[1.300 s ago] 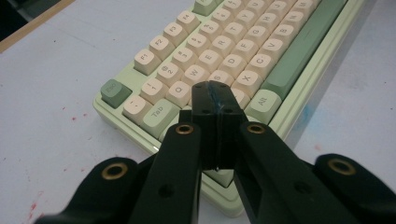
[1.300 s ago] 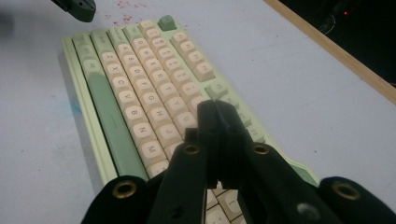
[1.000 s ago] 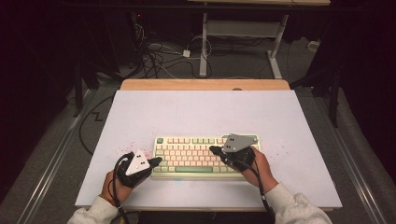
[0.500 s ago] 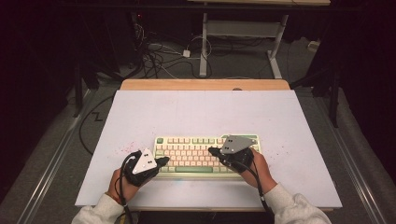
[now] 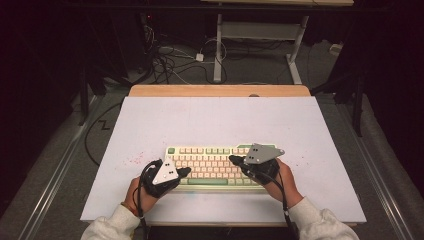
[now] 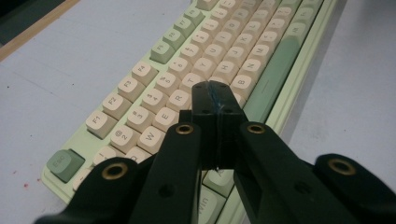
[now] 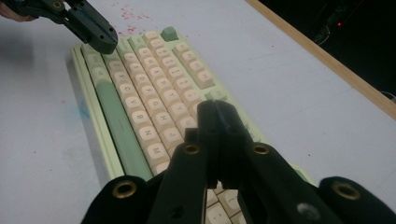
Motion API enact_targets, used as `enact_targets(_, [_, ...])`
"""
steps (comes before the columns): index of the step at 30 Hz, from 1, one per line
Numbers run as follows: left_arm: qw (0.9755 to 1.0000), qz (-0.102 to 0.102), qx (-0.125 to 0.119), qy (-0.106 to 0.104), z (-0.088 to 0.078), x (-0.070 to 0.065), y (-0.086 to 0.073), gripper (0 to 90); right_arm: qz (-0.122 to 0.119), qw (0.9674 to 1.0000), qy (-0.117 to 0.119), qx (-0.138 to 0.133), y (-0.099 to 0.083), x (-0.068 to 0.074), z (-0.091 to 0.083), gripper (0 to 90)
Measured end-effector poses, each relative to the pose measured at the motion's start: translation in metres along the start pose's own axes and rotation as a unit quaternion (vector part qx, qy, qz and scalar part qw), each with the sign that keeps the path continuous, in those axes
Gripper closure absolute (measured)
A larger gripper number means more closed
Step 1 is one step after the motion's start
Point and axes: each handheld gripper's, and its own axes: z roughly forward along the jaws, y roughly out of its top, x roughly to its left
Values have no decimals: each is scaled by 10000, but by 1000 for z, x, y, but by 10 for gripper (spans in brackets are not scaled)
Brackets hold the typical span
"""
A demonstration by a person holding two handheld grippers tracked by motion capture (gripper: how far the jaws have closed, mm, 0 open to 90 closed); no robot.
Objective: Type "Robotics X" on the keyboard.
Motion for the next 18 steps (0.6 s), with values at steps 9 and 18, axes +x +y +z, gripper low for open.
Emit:
enact_targets(9, [10000, -3, 30, -79, 4, 1, 4, 878, 12, 9999, -91, -79, -4, -1, -11, 898])
enact_targets(18, [9999, 33, 60, -142, 8, 1, 8, 878, 11, 9998, -136, -113, -9, -3, -20, 898])
